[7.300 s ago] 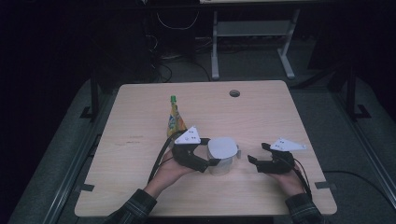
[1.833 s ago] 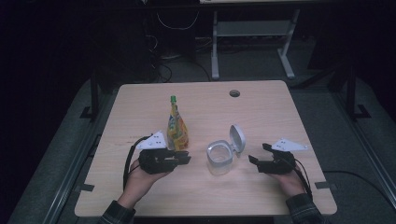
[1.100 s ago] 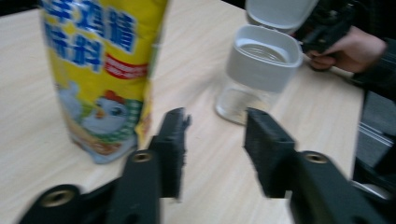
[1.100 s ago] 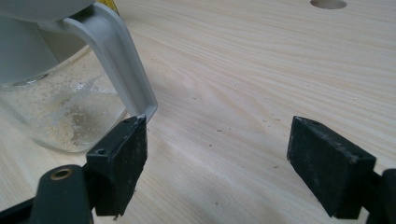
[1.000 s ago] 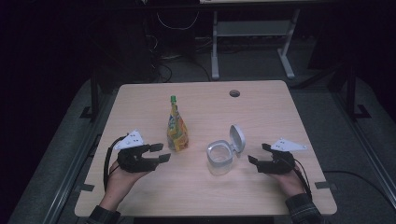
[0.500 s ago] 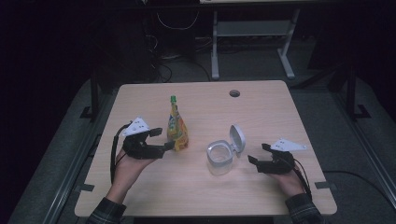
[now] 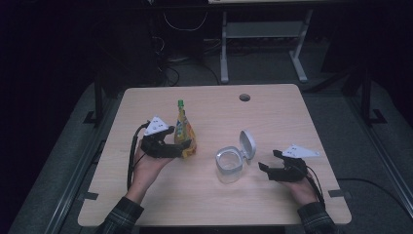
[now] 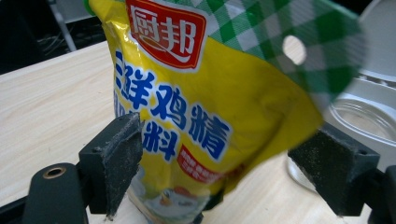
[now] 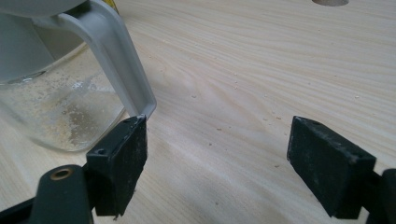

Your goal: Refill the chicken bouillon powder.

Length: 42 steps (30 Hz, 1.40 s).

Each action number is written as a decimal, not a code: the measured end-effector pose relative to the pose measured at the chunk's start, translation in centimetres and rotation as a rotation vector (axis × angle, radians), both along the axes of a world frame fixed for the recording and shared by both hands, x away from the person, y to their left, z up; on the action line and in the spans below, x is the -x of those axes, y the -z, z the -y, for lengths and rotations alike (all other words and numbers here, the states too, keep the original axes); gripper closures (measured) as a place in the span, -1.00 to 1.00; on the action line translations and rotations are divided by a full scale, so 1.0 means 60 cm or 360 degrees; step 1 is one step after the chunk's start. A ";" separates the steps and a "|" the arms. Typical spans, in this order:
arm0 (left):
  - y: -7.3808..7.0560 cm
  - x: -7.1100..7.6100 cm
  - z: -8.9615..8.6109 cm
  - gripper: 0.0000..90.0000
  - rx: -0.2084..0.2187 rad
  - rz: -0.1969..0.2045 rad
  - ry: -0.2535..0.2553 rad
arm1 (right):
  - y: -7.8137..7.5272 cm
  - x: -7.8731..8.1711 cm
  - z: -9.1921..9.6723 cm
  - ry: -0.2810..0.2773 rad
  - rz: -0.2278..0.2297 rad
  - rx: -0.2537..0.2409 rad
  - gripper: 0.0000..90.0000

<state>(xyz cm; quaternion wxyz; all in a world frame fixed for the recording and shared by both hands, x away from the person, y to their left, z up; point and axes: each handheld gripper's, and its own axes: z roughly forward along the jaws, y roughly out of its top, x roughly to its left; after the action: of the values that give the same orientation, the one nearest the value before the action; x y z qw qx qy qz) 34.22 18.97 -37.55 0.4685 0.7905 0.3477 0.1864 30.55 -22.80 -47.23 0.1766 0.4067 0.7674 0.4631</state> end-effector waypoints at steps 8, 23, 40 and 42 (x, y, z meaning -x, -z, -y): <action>0.006 -0.010 0.002 -0.47 0.0000 0.0012 -0.0051 | 0.000 0.000 0.001 -0.0002 0.0007 0.0001 -0.56; 0.000 -0.007 -0.019 -0.02 -0.0018 0.0040 -0.0043 | 0.000 0.001 0.002 -0.0003 0.0009 0.0002 -0.56; 0.006 -0.024 -0.055 0.17 0.0074 0.0034 -0.0124 | 0.000 0.001 0.001 -0.0005 0.0005 0.0001 -0.56; 0.007 -0.026 -0.051 0.20 0.0072 0.0036 -0.0124 | 0.000 0.001 0.001 -0.0005 0.0005 0.0000 -0.56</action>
<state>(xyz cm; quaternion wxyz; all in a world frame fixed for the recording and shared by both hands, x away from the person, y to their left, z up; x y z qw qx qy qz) 35.78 22.00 -38.00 0.4825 0.7634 0.3770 0.2055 30.50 -22.84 -47.25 0.1771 0.4046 0.7679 0.4639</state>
